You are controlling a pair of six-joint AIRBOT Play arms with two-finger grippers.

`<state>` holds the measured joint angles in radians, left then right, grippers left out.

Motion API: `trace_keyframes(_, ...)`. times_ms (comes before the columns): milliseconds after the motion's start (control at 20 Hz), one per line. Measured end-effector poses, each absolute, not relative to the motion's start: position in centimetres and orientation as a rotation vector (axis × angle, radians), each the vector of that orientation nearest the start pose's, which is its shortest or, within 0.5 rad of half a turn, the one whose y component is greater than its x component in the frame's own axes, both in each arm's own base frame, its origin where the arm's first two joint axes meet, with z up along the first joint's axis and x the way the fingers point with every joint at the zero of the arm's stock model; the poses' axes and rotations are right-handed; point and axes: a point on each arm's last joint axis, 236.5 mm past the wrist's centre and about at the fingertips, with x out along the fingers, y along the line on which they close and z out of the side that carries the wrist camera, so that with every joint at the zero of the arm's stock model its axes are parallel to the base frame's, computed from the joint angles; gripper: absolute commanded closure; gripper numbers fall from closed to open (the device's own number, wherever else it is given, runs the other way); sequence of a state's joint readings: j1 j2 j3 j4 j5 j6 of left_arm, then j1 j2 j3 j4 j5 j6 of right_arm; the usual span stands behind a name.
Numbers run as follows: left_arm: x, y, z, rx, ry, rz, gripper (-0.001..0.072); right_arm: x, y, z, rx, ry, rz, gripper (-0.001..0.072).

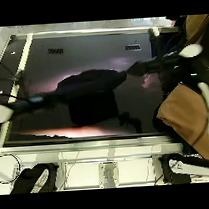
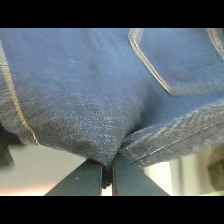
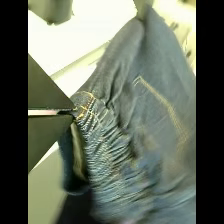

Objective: Fold the clothes and pants, and hang the long-sleeved shirts on hangers.

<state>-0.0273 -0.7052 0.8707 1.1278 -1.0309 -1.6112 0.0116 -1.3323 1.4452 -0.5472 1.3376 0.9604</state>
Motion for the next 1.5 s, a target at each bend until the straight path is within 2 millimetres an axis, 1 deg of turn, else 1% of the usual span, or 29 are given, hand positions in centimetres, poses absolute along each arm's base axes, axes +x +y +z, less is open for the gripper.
trace_keyframes(50, 30.3, -8.4, 16.3, -0.342, 0.804, -0.26, 0.0664, 37.9, 20.3, 22.8, 0.239, 0.745, 1.008, 0.0704)
trace_keyframes(100, 29.5, -6.9, 19.1, -0.256, 0.767, -0.229, 0.0664, 36.4, 20.3, 26.8, 0.187, 0.657, 0.996, 0.0705)
trace_keyframes(150, 28.7, -5.9, 22.0, -0.205, 0.724, -0.207, 0.0664, 34.6, 20.5, 30.2, 0.155, 0.588, 0.992, 0.0705)
trace_keyframes(200, 27.9, -6.0, 25.4, -0.173, 0.665, -0.224, 0.0664, 32.4, 20.9, 33.1, 0.119, 0.53, 0.999, 0.0706)
trace_keyframes(250, 26.8, -6.3, 27.6, -0.15, 0.645, -0.248, 0.0664, 29.6, 21.3, 35.7, 0.089, 0.486, 1.02, 0.0706)
trace_keyframes(300, 26.2, -6.2, 29.3, -0.122, 0.629, -0.252, 0.0664, 27.8, 21.4, 37.8, 0.077, 0.443, 1.012, 0.0706)
trace_keyframes(350, 26.0, -6.0, 30.5, -0.101, 0.62, -0.247, 0.0664, 26.8, 21.3, 38.7, 0.067, 0.43, 0.994, 0.0705)
trace_keyframes(400, 26.1, -6.0, 31.0, -0.079, 0.629, -0.248, 0.0663, 25.9, 21.2, 38.5, 0.052, 0.457, 0.983, 0.0705)
trace_keyframes(450, 26.4, -6.3, 31.0, -0.06, 0.648, -0.267, 0.0663, 25.6, 21.1, 38.2, 0.052, 0.477, 0.975, 0.0704)
trace_keyframes(500, 27.2, -6.8, 30.6, -0.046, 0.676, -0.287, 0.0663, 25.3, 21.1, 37.7, 0.052, 0.506, 0.972, 0.0703)
trace_keyframes(550, 28.3, -7.1, 30.0, -0.034, 0.703, -0.298, 0.0663, 25.7, 21.0, 36.8, 0.054, 0.542, 0.961, 0.0701)
trace_keyframes(600, 29.7, -7.6, 28.9, -0.025, 0.747, -0.313, 0.0663, 26.7, 20.9, 35.3, 0.057, 0.591, 0.941, 0.07)
trace_keyframes(650, 31.2, -8.1, 27.6, -0.022, 0.789, -0.327, 0.0663, 28.1, 20.5, 33.6, 0.053, 0.635, 0.903, 0.0696)
trace_keyframes(700, 33.2, -8.6, 26.1, -0.021, 0.824, -0.337, 0.0663, 29.5, 20.2, 32.1, 0.056, 0.674, 0.872, 0.068)
trace_keyframes(800, 37.2, -10.2, 22.8, -0.024, 0.883, -0.361, 0.0663, 32.3, 20.2, 29.0, 0.068, 0.742, 0.843, 0.0677)
trace_keyframes(850, 39.0, -11.3, 21.0, -0.025, 0.906, -0.378, 0.0663, 34.0, 20.1, 27.6, 0.068, 0.764, 0.817, 0.062)
trace_keyframes(900, 40.8, -12.6, 19.0, -0.025, 0.929, -0.394, 0.0663, 35.4, 20.1, 26.2, 0.071, 0.784, 0.804, 0.05)
trace_keyframes(950, 42.3, -14.2, 17.0, -0.027, 0.948, -0.417, 0.0663, 36.8, 20.2, 25.0, 0.074, 0.796, 0.794, 0.0408)
trace_keyframes(1000, 43.6, -16.0, 15.1, -0.029, 0.961, -0.445, 0.0663, 38.1, 20.2, 23.5, 0.072, 0.816, 0.782, 0.0393)
trace_keyframes(1050, 44.5, -18.2, 13.1, -0.032, 0.979, -0.48, 0.0663, 39.3, 20.1, 22.6, 0.074, 0.819, 0.768, 0.0393)
trace_keyframes(1100, 45.0, -20.5, 11.3, -0.033, 0.994, -0.522, 0.0663, 40.7, 20.0, 21.7, 0.073, 0.814, 0.745, 0.0393)
trace_keyframes(1150, 45.0, -23.3, 9.4, -0.031, 1.013, -0.58, 0.0662, 41.7, 19.6, 20.8, 0.064, 0.816, 0.721, 0.0393)
trace_keyframes(1200, 44.6, -25.8, 7.8, -0.026, 1.034, -0.637, 0.0662, 42.8, 19.1, 20.3, 0.059, 0.806, 0.694, 0.0393)
trace_keyframes(1250, 43.8, -28.4, 6.4, -0.021, 1.047, -0.7, 0.0563, 43.6, 18.6, 20.0, 0.054, 0.799, 0.672, 0.0393)
trace_keyframes(1300, 43.1, -30.6, 5.6, -0.017, 1.054, -0.752, 0.0148, 44.4, 17.7, 19.5, 0.047, 0.795, 0.643, 0.0393)
trace_keyframes(1350, 42.2, -32.4, 5.0, -0.008, 1.059, -0.801, 0.002, 45.0, 16.6, 19.1, 0.042, 0.798, 0.614, 0.0393)
trace_keyframes(1400, 41.6, -33.5, 4.8, 0.001, 1.06, -0.832, 0.0015, 45.5, 15.8, 18.9, 0.045, 0.798, 0.593, 0.0393)
trace_keyframes(1450, 41.5, -33.8, 5.2, 0.015, 1.051, -0.849, 0.0016, 45.8, 14.7, 18.7, 0.046, 0.803, 0.571, 0.0393)
trace_keyframes(1500, 41.4, -33.3, 5.6, 0.041, 1.054, -0.848, 0.0016, 45.9, 13.8, 18.3, 0.049, 0.817, 0.554, 0.0393)
